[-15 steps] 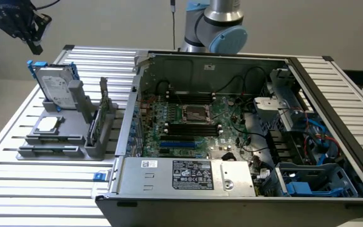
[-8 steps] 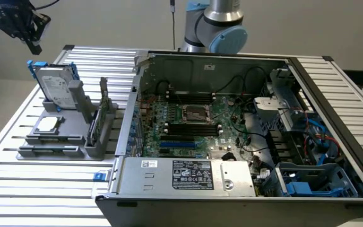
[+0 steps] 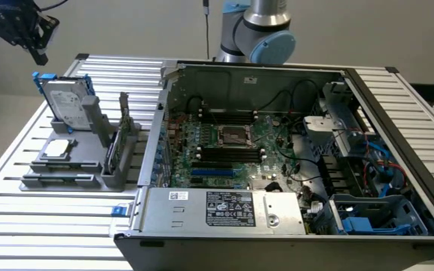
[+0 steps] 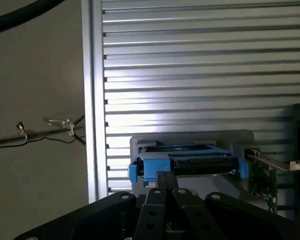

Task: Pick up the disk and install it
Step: 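Pick up the disk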

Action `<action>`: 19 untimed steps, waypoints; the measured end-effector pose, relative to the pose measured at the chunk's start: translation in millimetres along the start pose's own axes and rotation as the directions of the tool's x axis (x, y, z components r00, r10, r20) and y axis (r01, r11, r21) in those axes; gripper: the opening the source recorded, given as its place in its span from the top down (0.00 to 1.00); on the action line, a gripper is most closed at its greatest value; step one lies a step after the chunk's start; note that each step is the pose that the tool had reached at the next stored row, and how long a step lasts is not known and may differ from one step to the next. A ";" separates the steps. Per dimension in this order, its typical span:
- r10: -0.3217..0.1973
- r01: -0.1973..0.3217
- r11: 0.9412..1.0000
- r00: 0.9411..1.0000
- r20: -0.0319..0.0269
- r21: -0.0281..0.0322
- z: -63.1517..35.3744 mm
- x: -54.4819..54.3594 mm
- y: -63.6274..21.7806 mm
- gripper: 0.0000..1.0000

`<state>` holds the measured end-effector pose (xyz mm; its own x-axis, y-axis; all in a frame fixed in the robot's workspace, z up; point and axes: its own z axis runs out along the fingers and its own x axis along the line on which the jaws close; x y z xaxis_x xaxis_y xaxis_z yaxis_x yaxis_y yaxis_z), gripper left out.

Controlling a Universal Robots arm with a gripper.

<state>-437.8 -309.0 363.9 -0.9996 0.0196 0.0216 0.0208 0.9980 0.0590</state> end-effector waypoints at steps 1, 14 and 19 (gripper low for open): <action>-0.017 0.017 1.000 1.000 -0.001 0.000 0.0 0.0 0.0 0.89; -0.249 0.250 0.968 0.968 -0.017 0.003 0.0 0.0 0.0 0.89; -0.334 0.334 0.942 0.942 -0.022 0.004 0.0 0.0 0.0 0.89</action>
<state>-437.8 -309.0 363.9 -0.9484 -0.3163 0.0230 -0.3146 0.9474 0.0591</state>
